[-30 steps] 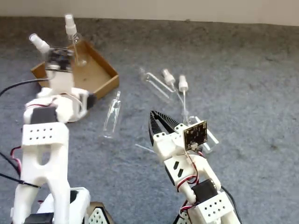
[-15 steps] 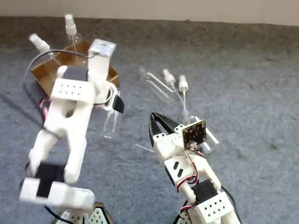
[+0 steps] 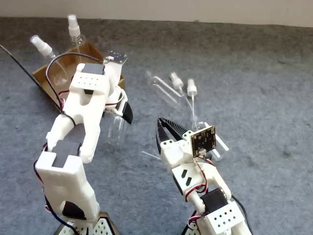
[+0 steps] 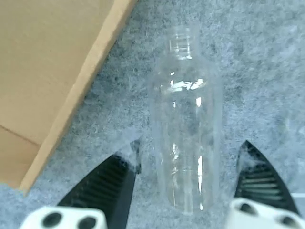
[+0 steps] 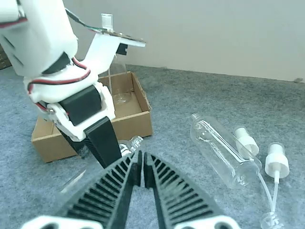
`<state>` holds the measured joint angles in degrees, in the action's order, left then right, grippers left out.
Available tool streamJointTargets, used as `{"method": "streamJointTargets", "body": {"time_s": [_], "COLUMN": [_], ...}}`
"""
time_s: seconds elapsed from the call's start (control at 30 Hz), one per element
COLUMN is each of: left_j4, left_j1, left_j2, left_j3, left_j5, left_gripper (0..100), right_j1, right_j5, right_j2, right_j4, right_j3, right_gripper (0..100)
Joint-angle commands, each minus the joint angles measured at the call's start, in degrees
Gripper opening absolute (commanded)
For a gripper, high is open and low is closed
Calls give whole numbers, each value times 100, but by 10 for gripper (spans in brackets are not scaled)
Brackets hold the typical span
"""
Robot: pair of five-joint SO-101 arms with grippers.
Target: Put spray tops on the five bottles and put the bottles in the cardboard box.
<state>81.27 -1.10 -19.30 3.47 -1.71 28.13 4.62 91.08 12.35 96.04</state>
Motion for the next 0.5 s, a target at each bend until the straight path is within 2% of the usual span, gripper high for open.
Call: {"method": "streamJointTargets", "body": {"time_s": [0.0, 0.17, 0.47], "left_j4": [-237, -695, -756], "left_j1": [-92, -127, -356], "left_j2": [-127, -391, -725], "left_j3": [295, 286, 295], "left_j5": [53, 53, 18], "left_gripper": [278, 275, 274], "right_j1": [-31, -31, -31], "right_j5": [26, 26, 26], "right_j2": [75, 75, 75], "right_j4": [4, 4, 4], "right_j3": [716, 716, 716], "right_gripper": [12, 12, 12]}}
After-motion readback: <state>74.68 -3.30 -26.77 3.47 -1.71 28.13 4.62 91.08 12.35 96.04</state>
